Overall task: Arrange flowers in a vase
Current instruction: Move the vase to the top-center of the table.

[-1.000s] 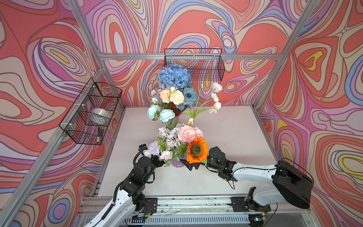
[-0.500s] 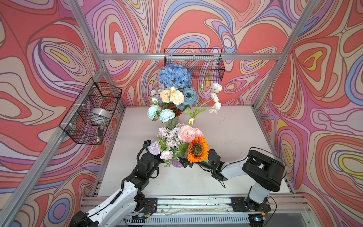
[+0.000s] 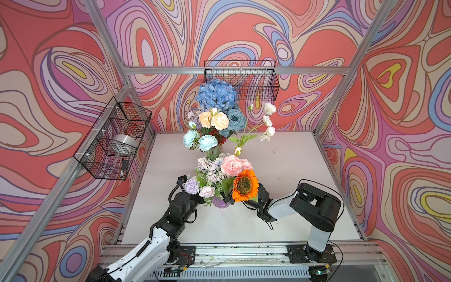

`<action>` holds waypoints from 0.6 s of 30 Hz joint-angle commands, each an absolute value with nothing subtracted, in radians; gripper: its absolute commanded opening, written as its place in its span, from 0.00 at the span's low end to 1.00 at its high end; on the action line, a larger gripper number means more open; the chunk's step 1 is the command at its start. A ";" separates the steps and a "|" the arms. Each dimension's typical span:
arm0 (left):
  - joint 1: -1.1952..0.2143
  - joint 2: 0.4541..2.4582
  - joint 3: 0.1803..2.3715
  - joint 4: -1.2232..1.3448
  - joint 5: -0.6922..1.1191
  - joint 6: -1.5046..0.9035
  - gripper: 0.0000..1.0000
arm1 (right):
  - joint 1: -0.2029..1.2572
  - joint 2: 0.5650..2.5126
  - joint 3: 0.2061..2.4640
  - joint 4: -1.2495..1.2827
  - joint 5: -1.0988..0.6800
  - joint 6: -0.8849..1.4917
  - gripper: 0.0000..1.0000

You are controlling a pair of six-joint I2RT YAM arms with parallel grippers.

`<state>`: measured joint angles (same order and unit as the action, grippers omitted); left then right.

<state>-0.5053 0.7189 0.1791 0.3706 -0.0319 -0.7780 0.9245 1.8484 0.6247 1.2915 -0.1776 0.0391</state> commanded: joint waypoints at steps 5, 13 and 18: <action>-0.509 0.687 0.170 0.352 -0.068 -0.771 1.00 | 0.925 1.852 0.584 1.364 -0.119 0.033 0.41; -0.507 0.660 0.167 0.305 -0.165 -0.784 1.00 | 0.873 1.718 0.498 1.307 -0.021 -0.017 0.35; -0.508 0.661 0.172 0.301 -0.220 -0.774 1.00 | 0.765 1.620 0.423 1.278 -0.014 -0.004 0.35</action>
